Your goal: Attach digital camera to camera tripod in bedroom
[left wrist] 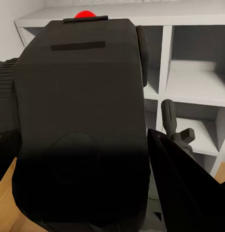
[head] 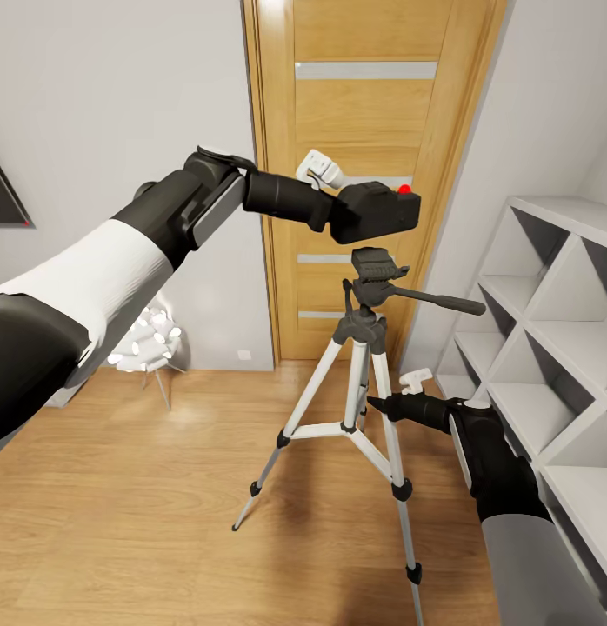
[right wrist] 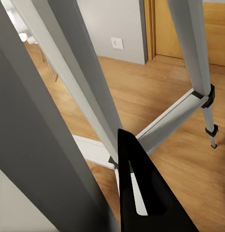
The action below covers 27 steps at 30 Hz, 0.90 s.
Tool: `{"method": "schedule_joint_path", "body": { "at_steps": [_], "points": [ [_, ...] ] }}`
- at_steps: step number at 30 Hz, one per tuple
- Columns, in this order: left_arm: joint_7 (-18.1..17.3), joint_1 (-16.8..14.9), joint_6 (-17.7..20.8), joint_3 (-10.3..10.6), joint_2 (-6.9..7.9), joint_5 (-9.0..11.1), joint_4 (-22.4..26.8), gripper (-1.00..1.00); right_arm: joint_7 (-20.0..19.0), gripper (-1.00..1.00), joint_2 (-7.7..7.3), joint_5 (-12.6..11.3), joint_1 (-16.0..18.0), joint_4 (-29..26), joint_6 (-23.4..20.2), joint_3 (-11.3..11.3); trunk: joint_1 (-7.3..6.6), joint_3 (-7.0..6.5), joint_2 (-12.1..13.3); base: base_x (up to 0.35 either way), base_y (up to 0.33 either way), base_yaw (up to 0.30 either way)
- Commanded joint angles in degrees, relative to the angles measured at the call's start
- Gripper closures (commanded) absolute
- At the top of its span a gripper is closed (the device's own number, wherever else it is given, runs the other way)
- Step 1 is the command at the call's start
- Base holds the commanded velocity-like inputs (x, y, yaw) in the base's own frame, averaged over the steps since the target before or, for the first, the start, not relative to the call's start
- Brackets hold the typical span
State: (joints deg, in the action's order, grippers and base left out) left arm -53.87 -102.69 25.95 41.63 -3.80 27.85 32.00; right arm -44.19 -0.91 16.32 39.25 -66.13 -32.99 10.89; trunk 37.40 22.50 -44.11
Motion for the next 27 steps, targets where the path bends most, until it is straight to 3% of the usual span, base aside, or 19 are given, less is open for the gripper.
{"method": "schedule_joint_path", "body": {
  "at_steps": [1,2,3,27],
  "points": [
    [-0.1,-0.1,0.2,0.2,0.02,0.5,0.0,1.0,-0.5,1.0,0.03,0.8,0.0,-0.1,0.2,0.1,0.02,0.08,-0.1,0.0,0.0,0.0],
    [-0.2,-0.1,0.0,0.2,0.02,0.5,0.0,1.0,-0.5,1.0,0.03,0.8,0.0,-0.1,0.2,0.1,0.02,0.08,-0.1,0.0,0.0,0.0],
    [-0.4,-0.1,-3.4,0.2,0.02,0.5,0.0,1.0,-0.5,1.0,0.03,1.3,0.0,-0.1,0.2,0.1,0.02,0.08,-0.1,0.0,0.0,0.0],
    [-3.3,-0.1,-3.2,0.3,0.01,0.6,0.1,1.0,-0.5,1.0,0.03,1.3,0.0,-0.1,0.2,0.1,0.02,0.08,-0.1,0.0,0.0,0.0]
  ]
}}
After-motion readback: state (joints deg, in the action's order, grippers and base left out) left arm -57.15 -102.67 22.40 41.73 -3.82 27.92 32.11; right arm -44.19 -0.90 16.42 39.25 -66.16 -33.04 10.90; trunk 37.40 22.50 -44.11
